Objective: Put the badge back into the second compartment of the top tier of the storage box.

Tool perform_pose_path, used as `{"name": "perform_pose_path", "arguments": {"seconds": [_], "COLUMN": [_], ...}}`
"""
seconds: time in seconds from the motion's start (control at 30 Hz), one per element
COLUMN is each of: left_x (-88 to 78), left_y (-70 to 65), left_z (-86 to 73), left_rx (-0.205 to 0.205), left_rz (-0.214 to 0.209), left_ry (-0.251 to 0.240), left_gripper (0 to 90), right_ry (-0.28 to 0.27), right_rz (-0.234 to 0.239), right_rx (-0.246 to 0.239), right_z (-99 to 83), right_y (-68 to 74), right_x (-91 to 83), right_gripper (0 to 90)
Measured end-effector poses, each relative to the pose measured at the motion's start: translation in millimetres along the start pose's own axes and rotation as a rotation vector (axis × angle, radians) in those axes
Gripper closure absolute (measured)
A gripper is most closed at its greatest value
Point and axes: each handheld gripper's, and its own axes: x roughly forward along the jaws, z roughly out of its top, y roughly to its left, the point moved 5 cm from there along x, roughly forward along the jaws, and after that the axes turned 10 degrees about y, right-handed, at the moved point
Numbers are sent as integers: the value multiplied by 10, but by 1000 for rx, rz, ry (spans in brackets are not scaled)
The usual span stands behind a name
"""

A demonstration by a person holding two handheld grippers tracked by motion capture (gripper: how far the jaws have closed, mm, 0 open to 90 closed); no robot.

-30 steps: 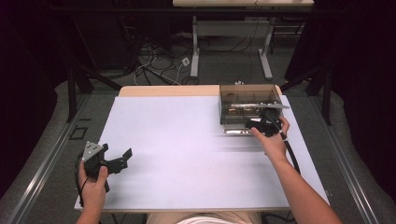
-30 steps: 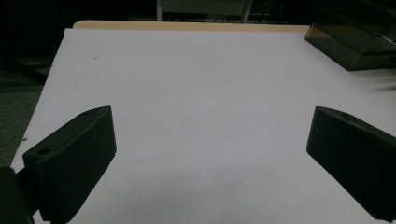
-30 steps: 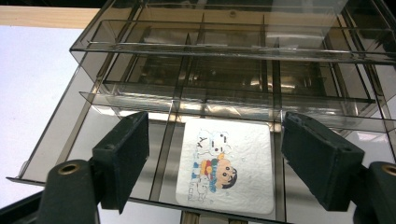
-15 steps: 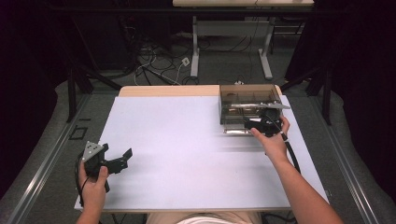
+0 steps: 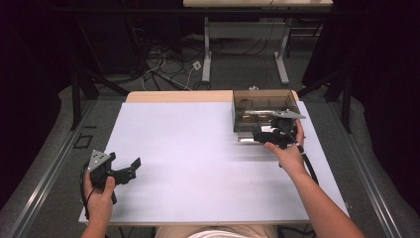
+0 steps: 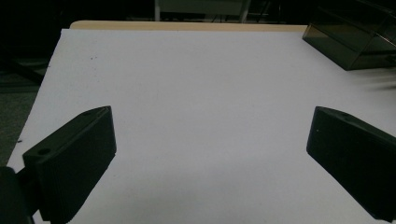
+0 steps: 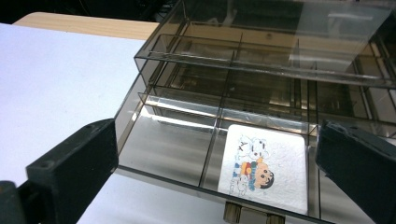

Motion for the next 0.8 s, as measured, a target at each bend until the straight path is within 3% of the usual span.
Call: {"name": "perform_pose_path", "arguments": {"seconds": [0.43, 0.8], "left_x": [-2, -3], "left_y": [-9, -28], "left_z": [0, 3], "left_rx": [3, 7], "left_rz": [-1, -3], "left_ry": [0, -2], "left_gripper": [18, 18], "right_ry": [-44, -66], "right_rz": [47, 94], "right_rx": [-40, -61], "right_z": [-67, -264], "right_y": [153, 242], "right_x": [-217, -368], "right_gripper": [0, 0]}}
